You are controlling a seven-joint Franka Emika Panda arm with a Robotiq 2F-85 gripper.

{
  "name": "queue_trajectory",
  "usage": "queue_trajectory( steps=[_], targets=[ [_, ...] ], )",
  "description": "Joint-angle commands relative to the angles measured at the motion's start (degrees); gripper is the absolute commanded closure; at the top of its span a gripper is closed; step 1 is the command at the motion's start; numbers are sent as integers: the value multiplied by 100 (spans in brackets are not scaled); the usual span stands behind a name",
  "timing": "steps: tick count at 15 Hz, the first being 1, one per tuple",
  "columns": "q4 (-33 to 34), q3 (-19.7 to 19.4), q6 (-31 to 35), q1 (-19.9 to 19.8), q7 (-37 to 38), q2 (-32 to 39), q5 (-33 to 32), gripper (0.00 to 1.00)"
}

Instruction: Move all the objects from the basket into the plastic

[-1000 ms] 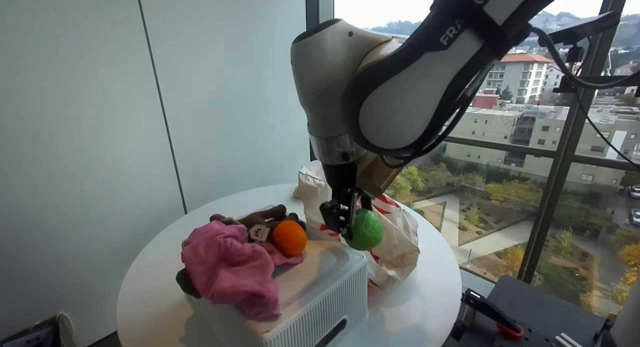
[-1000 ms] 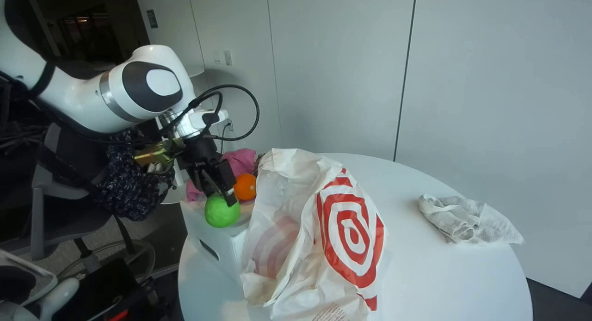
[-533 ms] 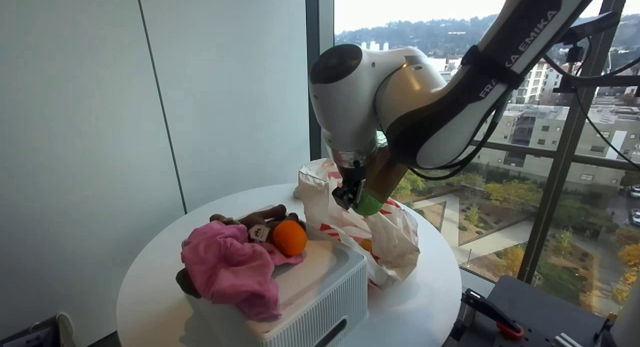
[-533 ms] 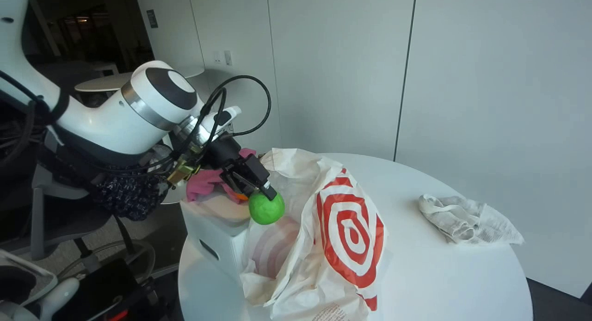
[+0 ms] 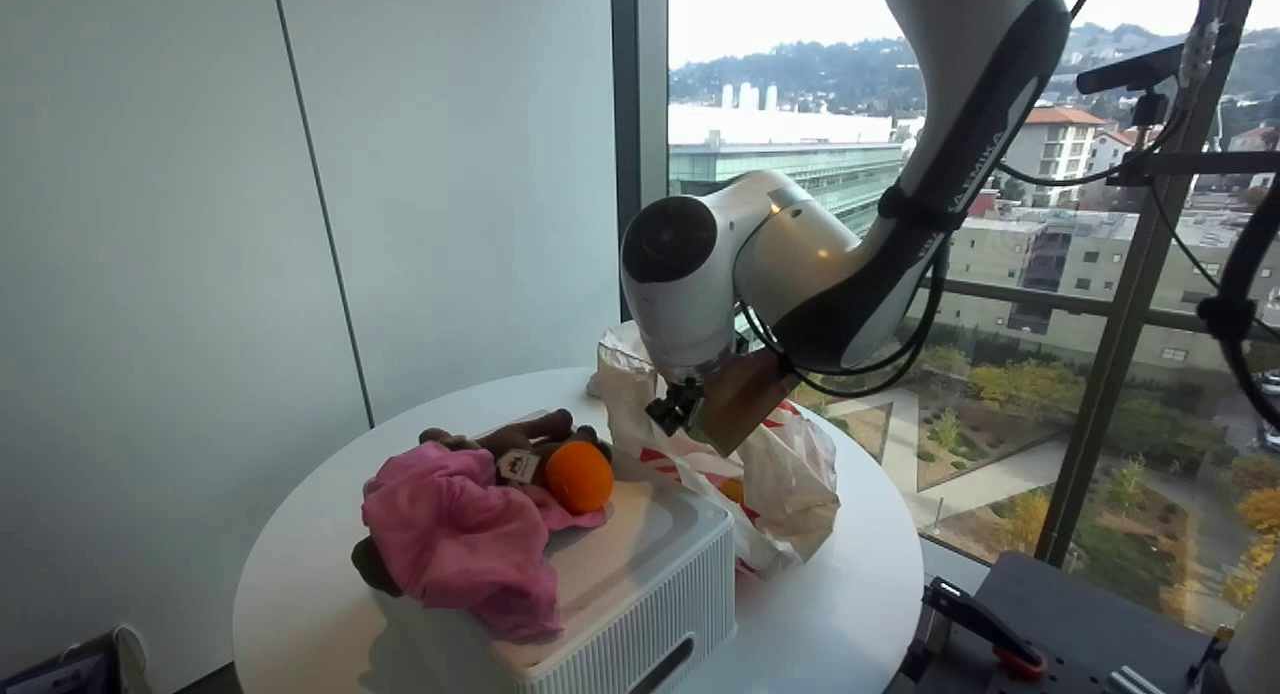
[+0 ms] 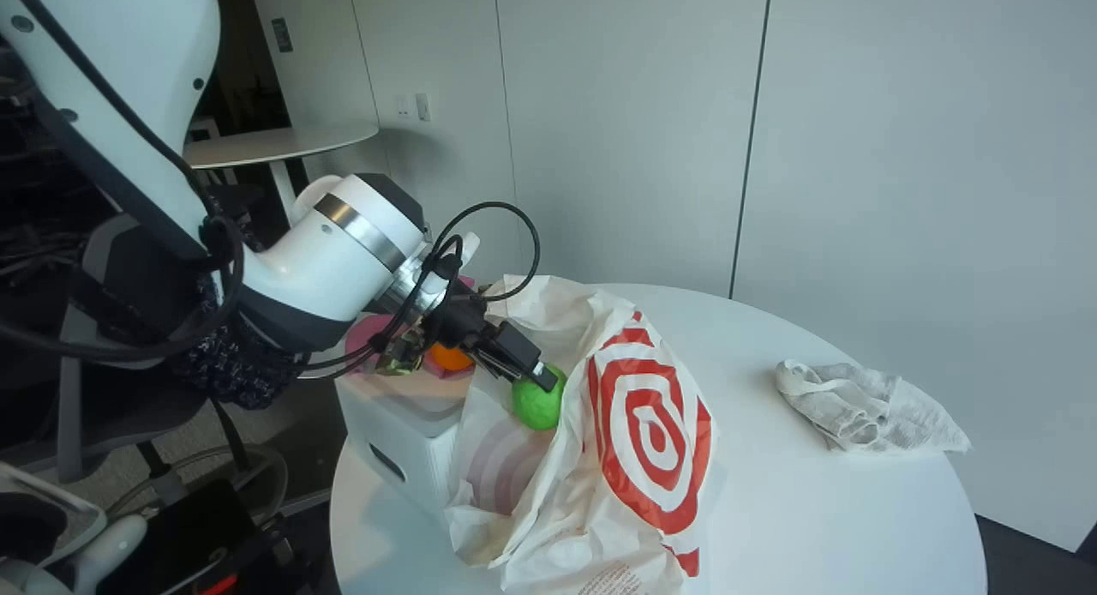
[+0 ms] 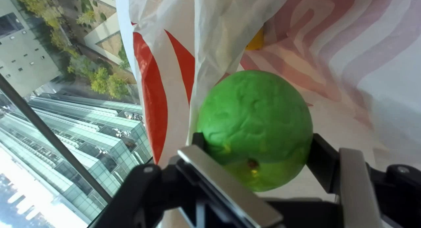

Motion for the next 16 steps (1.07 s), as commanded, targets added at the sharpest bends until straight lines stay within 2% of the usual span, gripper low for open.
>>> queue_trajectory(
  steps=[1,2,4,7,8,10,11,12,16],
  targets=[
    [359,-322,6,291,534,453,-104,4],
    [337,-341,108,302,298,372,275,0],
    [245,-331,206,328,-330,119,1108,0],
    [-12,-226,233,444,-1685,-231,2560,0],
    [-92,143,158,239,-2157,-301,3065,0],
    [-197,436,160,358,-3094,-481,4075,0],
    [-188,218,199,773,-3537,-515,4574,0],
    [-115,345,105,919,-3950,-647,5071,0],
    [248,532,-395,1502,-4561,-984,6084,0]
  ],
)
